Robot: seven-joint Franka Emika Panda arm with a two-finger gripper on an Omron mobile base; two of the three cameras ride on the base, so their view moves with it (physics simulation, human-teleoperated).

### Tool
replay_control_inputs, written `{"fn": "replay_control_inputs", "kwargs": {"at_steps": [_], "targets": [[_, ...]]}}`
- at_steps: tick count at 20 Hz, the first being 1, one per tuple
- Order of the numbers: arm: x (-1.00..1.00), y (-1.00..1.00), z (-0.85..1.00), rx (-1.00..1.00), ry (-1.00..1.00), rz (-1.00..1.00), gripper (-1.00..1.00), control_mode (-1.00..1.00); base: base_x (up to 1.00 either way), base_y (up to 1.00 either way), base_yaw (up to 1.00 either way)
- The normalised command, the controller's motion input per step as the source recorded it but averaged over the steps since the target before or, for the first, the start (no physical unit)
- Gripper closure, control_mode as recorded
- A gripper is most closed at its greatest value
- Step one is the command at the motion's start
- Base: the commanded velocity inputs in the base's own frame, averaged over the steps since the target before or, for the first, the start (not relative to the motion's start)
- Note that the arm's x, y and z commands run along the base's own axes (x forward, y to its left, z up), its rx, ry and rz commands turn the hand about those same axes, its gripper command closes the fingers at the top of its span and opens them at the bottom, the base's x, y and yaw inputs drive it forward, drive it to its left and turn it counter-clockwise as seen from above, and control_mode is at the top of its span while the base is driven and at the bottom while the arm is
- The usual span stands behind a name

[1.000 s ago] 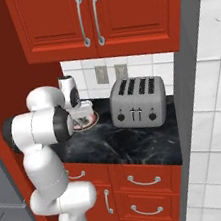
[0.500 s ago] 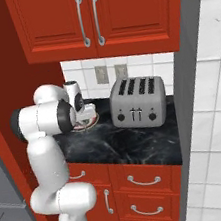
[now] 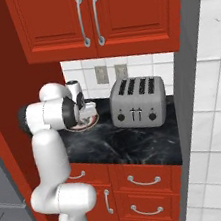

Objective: Take the fish from the oven and place it on the plate on the counter.

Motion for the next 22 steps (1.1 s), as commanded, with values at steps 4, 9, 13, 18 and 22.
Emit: {"fn": "replay_control_inputs", "kwargs": {"at_steps": [4,9,13,18,22], "targets": [[0.21,0.17,-0.18,0.0,0.0,0.1,1.0,-1.0,0.0,0.0,0.0],[0.17,0.15,-0.11,0.0,0.0,0.14,1.0,-1.0,0.0,0.0,0.0],[0.23,0.07,-0.06,0.0,0.0,0.14,1.0,-1.0,0.0,0.0,0.0],[0.47,0.05,-0.03,0.0,-0.09,0.05,1.0,-1.0,0.0,0.0,0.0],[0.43,0.07,-0.04,0.0,-0.11,0.02,1.0,-1.0,0.0,0.0,0.0]]}}
